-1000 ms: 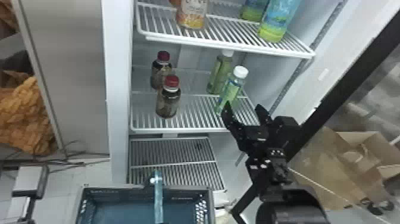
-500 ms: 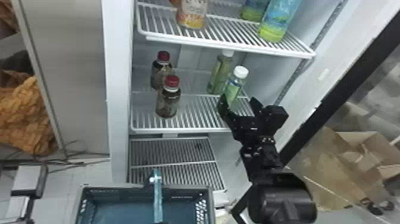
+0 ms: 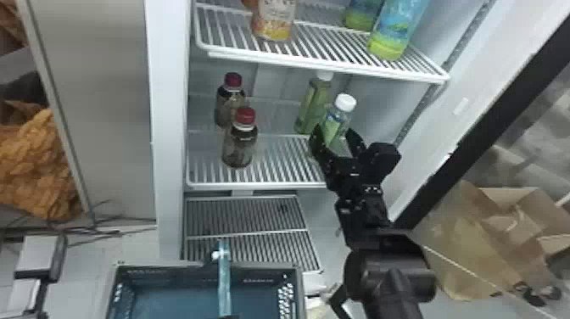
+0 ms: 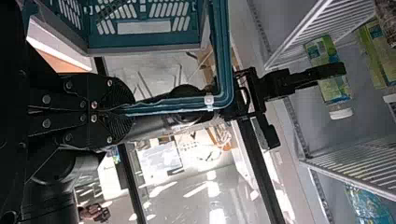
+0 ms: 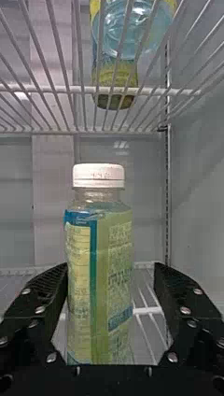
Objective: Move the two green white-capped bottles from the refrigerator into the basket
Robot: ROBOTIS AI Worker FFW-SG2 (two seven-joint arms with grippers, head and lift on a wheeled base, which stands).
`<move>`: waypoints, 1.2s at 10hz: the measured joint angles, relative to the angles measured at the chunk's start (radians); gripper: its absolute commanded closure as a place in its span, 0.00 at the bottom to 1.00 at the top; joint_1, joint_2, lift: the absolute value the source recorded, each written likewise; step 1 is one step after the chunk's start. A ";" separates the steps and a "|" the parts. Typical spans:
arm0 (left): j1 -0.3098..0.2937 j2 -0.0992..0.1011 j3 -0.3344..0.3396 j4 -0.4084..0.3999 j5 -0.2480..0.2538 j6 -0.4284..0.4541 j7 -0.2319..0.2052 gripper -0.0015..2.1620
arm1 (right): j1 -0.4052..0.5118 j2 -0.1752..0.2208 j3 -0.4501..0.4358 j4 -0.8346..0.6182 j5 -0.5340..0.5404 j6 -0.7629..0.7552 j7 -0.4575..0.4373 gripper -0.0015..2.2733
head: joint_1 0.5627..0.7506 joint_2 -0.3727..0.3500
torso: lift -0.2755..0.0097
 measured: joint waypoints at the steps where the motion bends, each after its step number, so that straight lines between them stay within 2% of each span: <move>1: 0.000 0.000 0.000 0.000 0.001 0.000 0.000 0.53 | -0.016 0.000 0.000 0.022 -0.006 -0.013 0.001 0.35 | 0.70 0.03 | 0.04; 4: 0.002 0.000 0.002 0.000 0.004 0.000 -0.001 0.53 | -0.014 -0.001 0.001 0.019 -0.027 -0.039 0.017 0.38 | 0.70 0.03 | 0.04; 6: 0.003 0.000 0.002 -0.003 0.004 0.000 -0.001 0.53 | 0.016 -0.002 0.007 -0.046 -0.064 -0.033 0.036 0.38 | 0.70 0.03 | 0.04; 9: 0.005 0.000 0.004 -0.005 0.002 0.000 -0.001 0.53 | 0.083 -0.008 0.013 -0.197 -0.128 0.085 0.075 0.38 | 0.70 0.03 | 0.04; 12: 0.001 0.000 0.002 -0.007 -0.004 -0.003 -0.001 0.53 | 0.187 -0.018 0.004 -0.388 -0.167 0.236 0.107 0.38 | 0.70 0.03 | 0.04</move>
